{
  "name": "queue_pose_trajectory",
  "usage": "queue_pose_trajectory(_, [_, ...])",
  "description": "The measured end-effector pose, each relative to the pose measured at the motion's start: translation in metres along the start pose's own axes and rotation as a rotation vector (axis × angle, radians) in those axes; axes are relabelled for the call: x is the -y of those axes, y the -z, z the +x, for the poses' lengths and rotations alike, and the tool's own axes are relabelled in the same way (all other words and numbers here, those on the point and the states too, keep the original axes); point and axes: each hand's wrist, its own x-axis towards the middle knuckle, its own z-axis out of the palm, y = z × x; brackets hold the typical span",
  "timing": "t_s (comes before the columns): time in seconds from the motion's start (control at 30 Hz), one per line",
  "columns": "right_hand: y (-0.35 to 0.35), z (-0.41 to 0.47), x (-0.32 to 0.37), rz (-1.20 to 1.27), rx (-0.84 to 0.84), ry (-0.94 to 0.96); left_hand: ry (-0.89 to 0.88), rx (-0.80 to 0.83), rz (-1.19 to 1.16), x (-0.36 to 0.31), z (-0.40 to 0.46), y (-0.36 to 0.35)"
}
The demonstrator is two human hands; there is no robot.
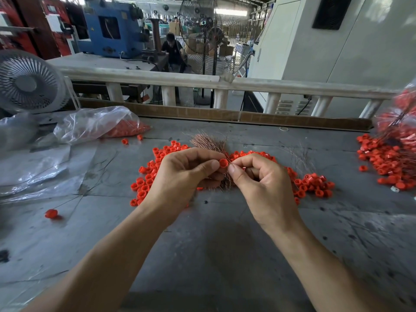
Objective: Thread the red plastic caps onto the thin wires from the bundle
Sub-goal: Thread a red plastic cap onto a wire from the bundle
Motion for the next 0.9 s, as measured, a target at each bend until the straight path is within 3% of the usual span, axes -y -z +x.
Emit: queue_pose_trajectory(0.9, [0.0008, 0.0005, -0.0012, 0.014, 0.000, 0.039, 0.057, 0.021, -0.076, 0.0013, 0.0021, 0.0029])
